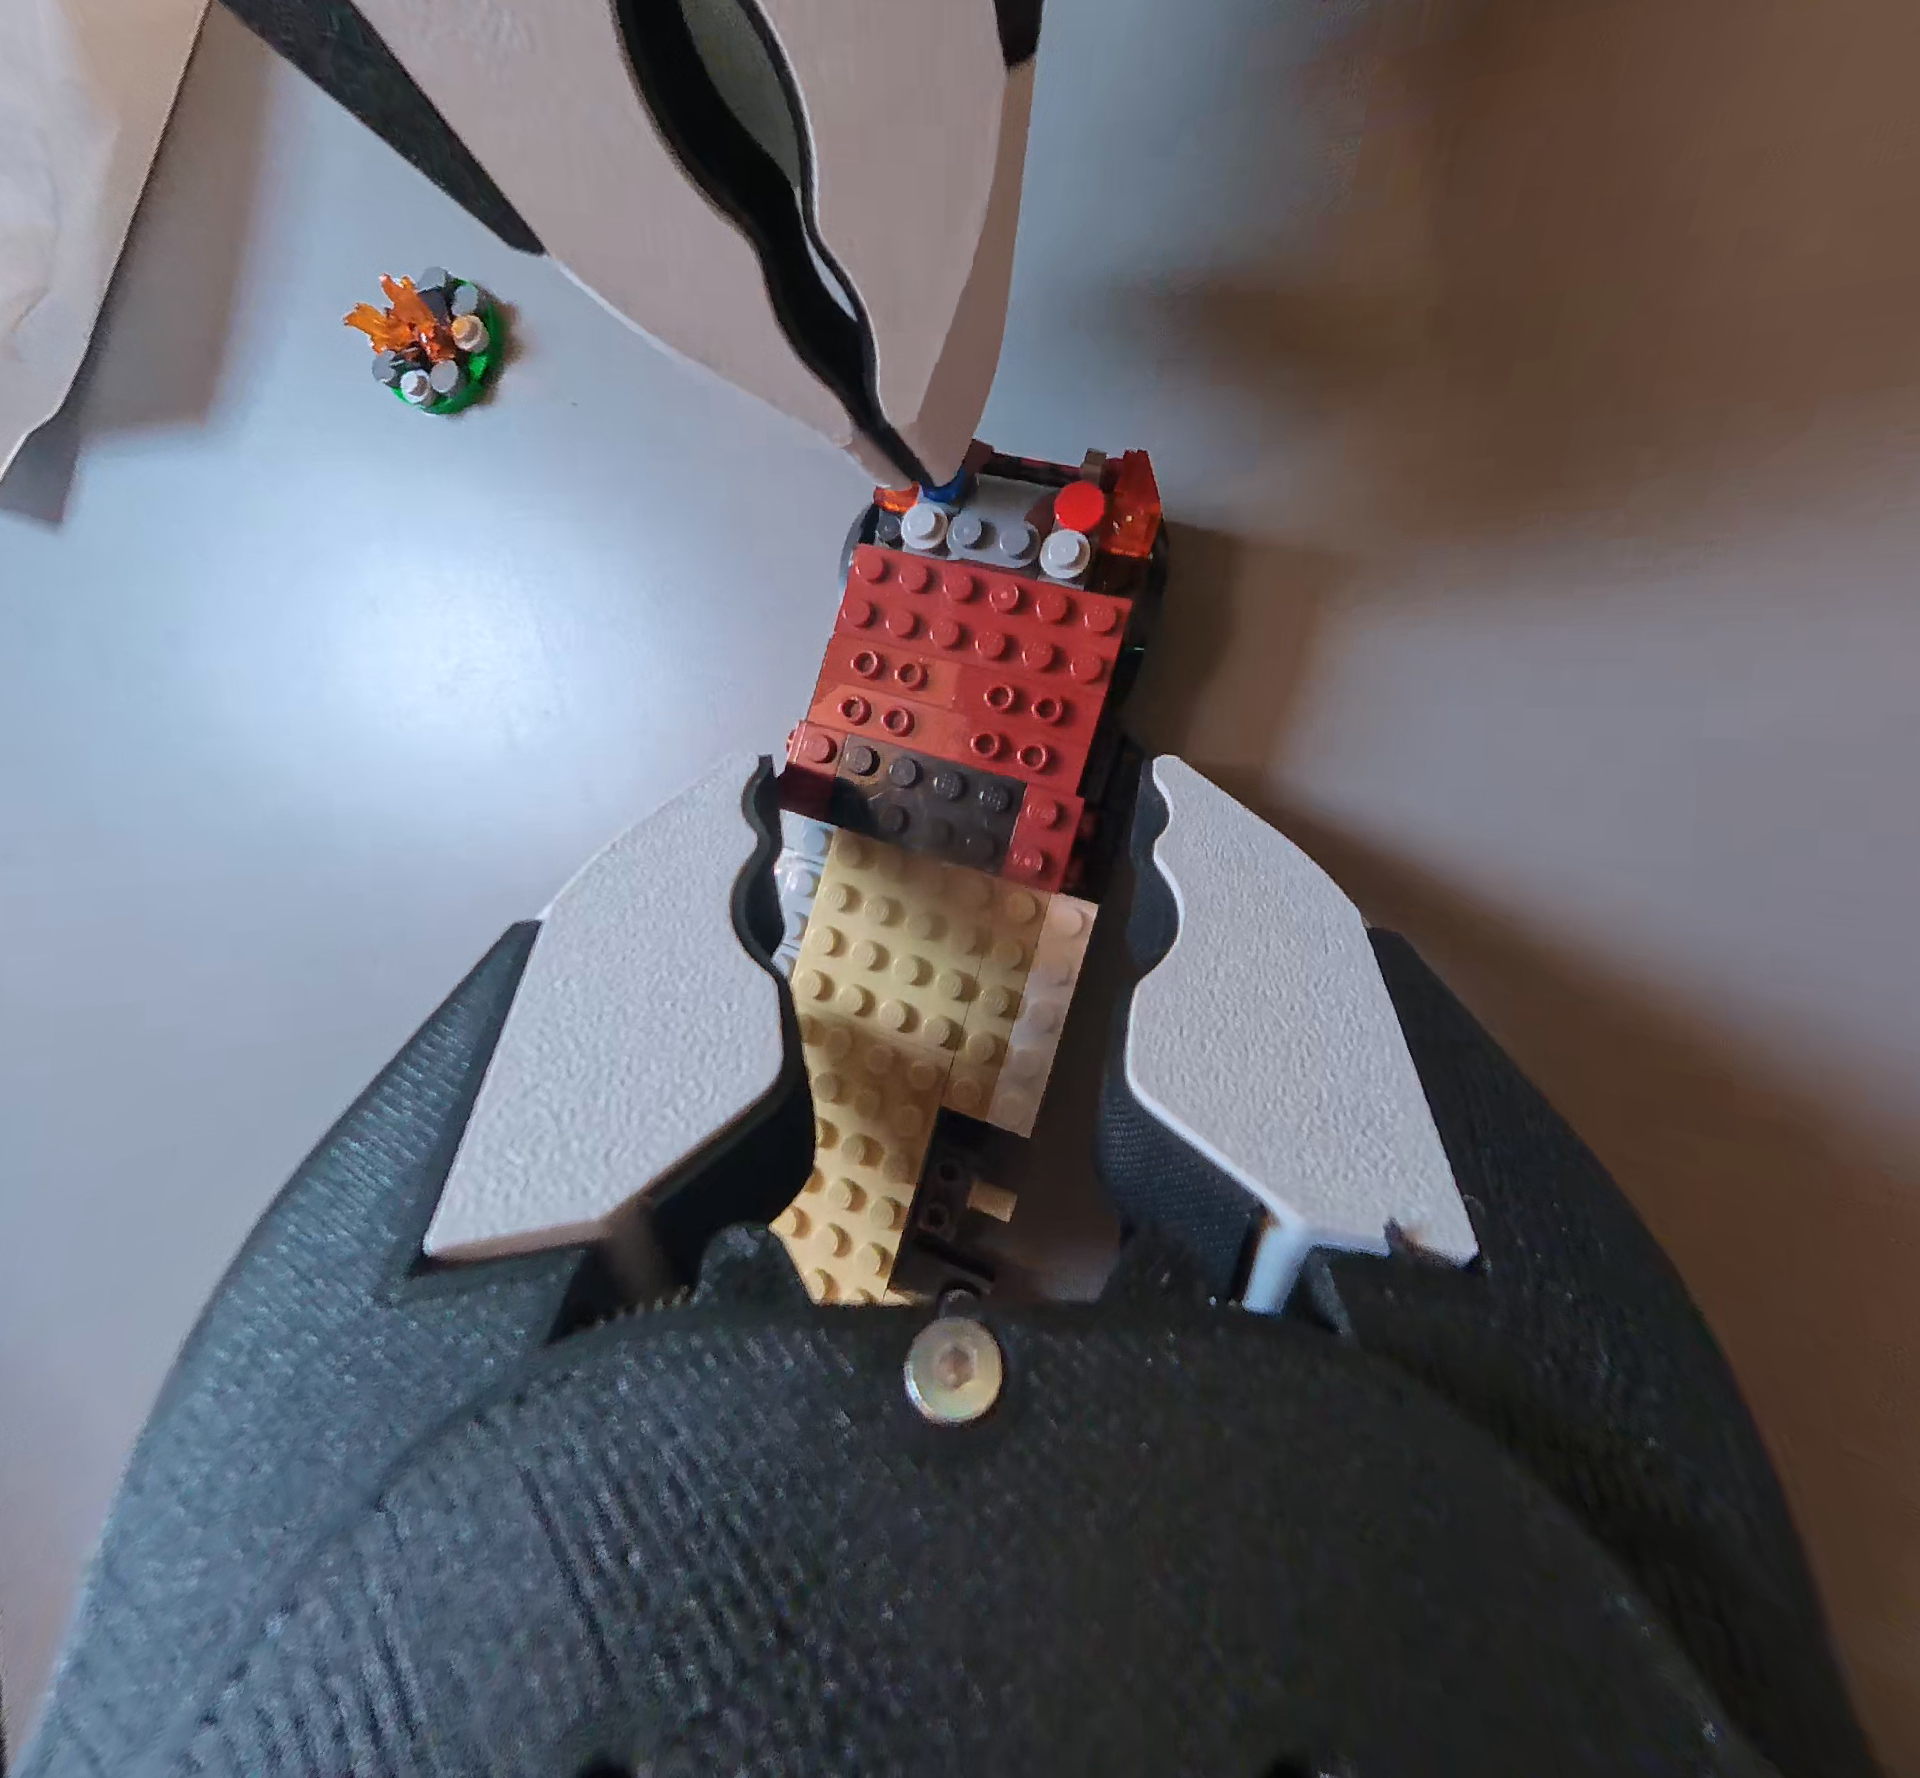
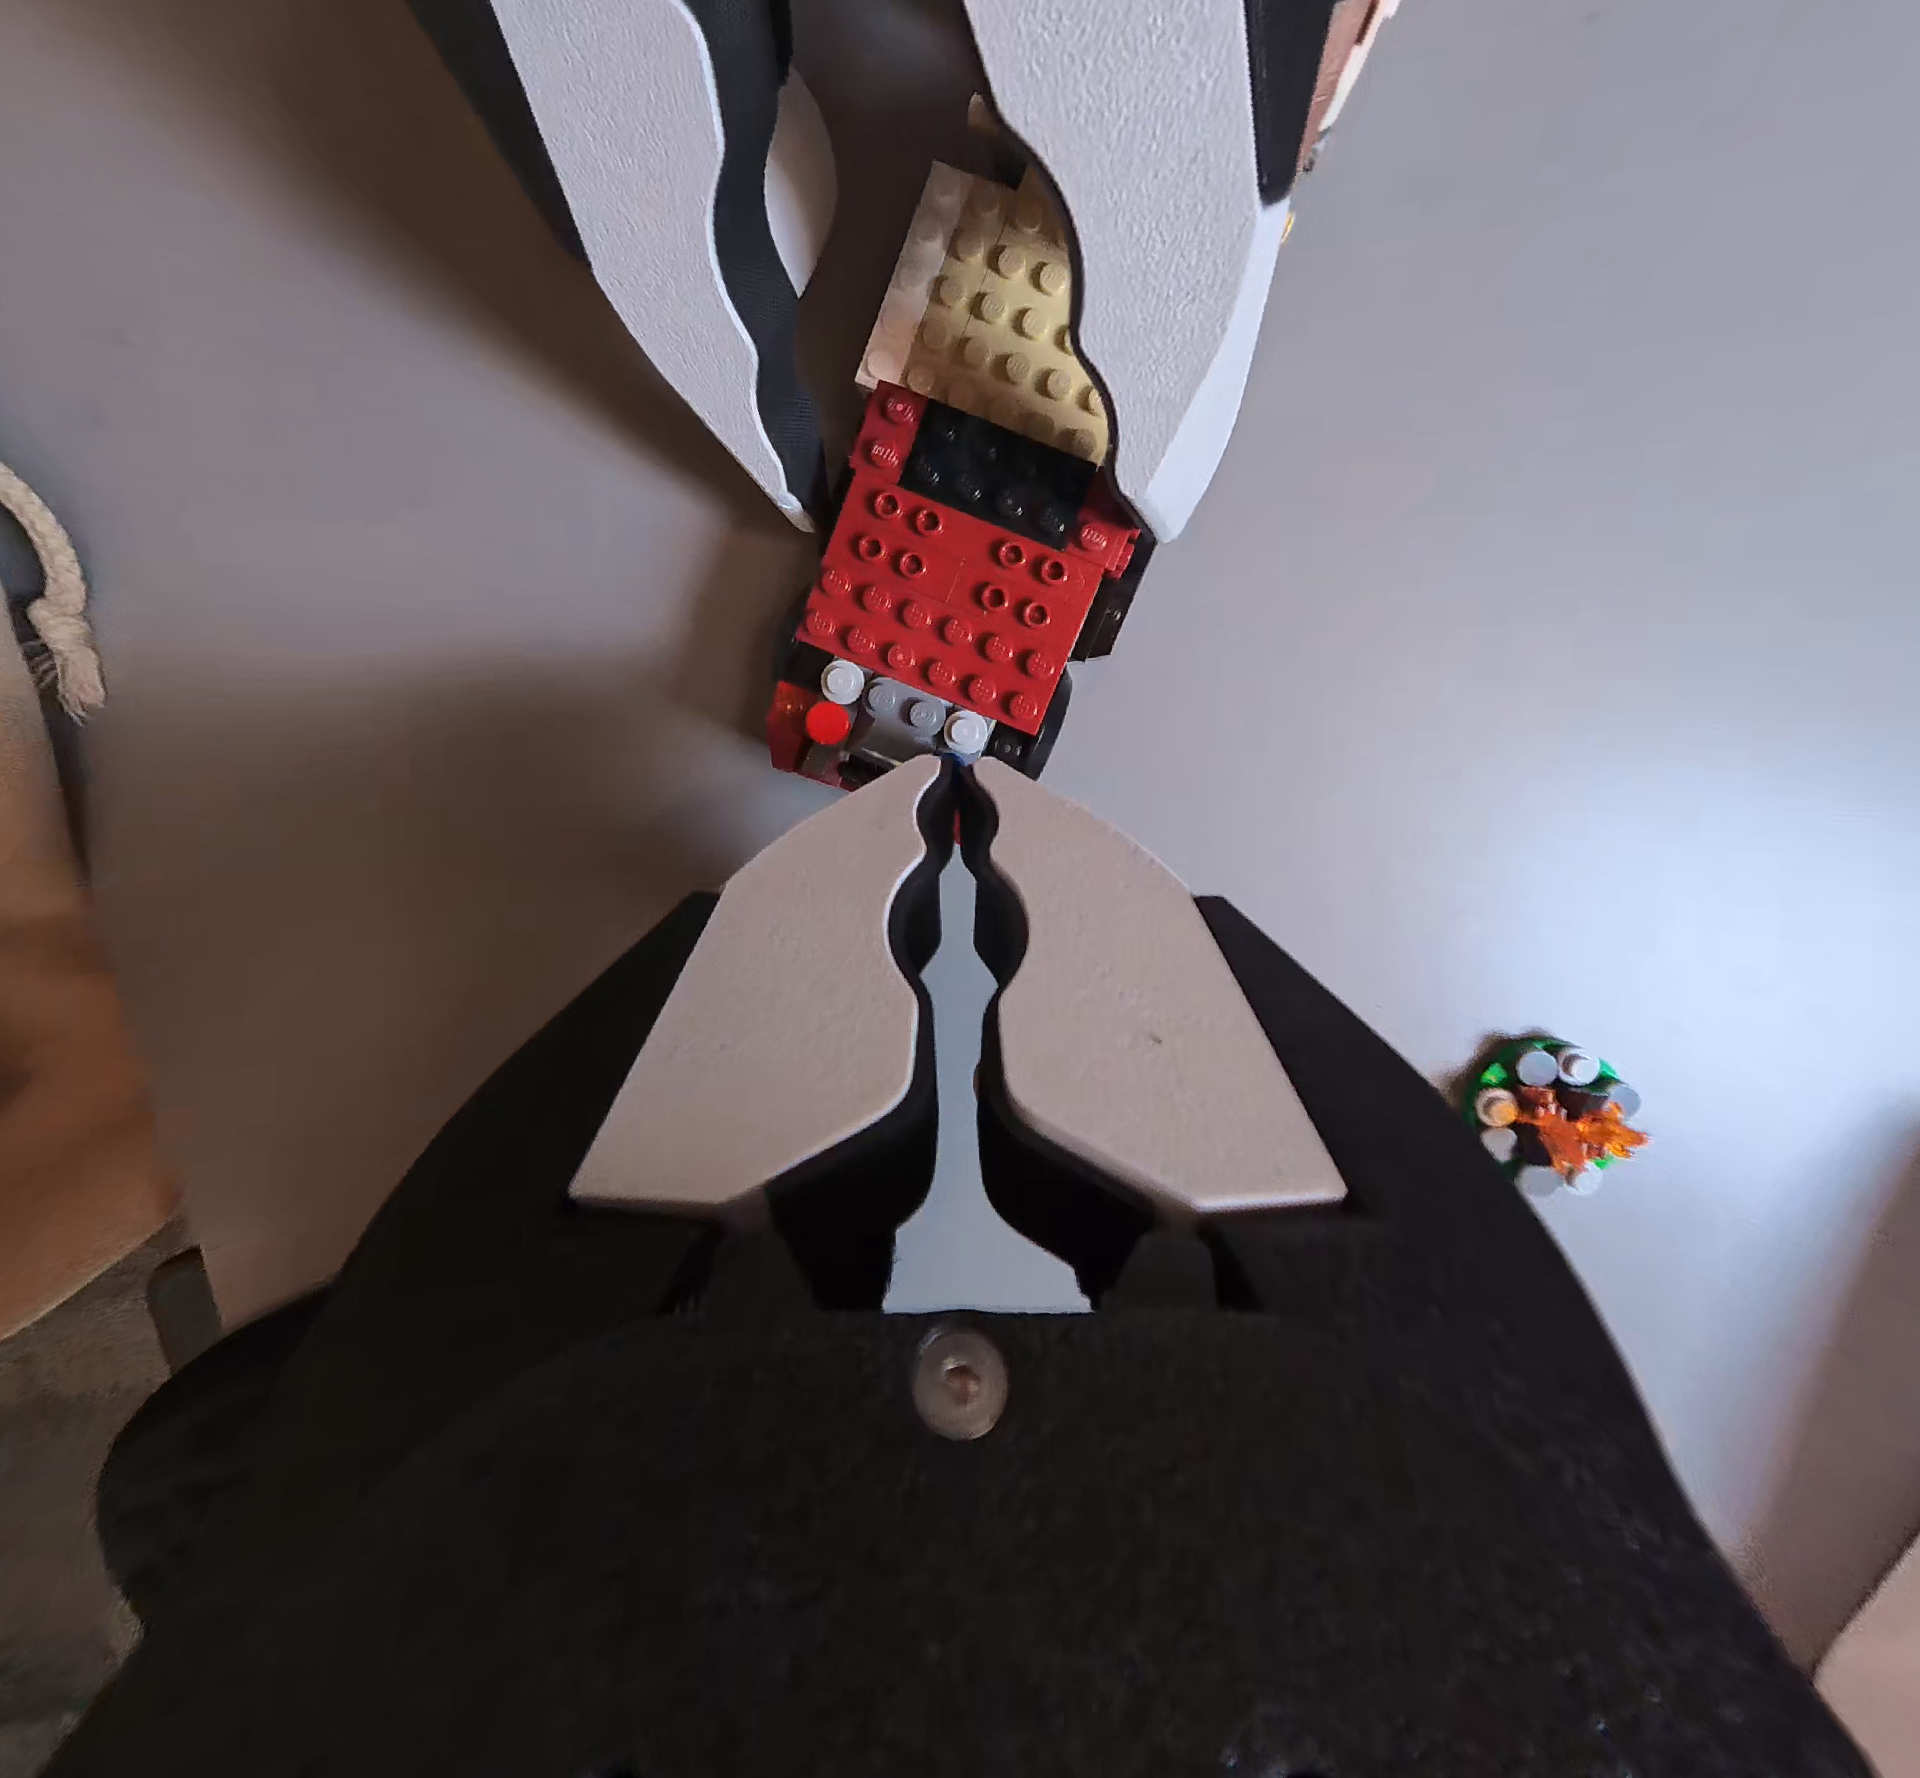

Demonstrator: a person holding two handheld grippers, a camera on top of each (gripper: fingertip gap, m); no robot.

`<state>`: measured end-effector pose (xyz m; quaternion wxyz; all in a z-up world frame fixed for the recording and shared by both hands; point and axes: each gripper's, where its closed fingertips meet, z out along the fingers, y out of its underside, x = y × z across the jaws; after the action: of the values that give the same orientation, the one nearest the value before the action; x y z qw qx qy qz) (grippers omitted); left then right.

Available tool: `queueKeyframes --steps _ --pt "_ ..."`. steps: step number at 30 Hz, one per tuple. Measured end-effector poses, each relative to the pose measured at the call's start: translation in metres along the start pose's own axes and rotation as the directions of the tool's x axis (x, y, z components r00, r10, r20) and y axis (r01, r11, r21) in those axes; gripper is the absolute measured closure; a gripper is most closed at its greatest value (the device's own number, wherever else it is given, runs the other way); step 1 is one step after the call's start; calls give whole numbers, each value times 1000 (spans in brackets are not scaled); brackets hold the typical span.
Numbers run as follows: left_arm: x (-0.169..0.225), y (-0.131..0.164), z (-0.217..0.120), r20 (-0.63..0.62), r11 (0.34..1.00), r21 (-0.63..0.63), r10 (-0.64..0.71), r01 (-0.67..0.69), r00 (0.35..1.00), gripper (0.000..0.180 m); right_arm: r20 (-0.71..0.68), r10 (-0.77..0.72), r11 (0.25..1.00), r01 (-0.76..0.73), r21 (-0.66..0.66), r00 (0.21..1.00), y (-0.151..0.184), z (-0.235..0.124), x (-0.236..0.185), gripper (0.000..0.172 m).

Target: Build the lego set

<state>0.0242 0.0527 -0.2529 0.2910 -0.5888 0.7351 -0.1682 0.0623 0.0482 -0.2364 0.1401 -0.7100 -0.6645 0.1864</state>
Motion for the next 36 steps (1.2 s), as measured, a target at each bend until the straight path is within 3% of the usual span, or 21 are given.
queueKeyframes --steps 9,20,26,30,36 --pt "0 0 1 9 1000 4 4 -4 1000 115 -55 -30 993 24 -117 998 1 1 -1 172" --pt "1 0 1 13 1000 22 3 -3 1000 115 -67 -16 992 8 -124 998 -2 3 0 172" --pt "2 -1 1 20 999 34 -6 5 1000 115 -17 74 997 -74 6 997 -9 -10 1 172" --pt "2 -1 1 19 999 39 -8 7 1000 115 -67 74 992 -66 110 995 -15 -24 9 171" --pt "2 -2 1 23 999 45 -12 11 1000 115 -45 73 990 -67 125 996 -9 -5 1 169"
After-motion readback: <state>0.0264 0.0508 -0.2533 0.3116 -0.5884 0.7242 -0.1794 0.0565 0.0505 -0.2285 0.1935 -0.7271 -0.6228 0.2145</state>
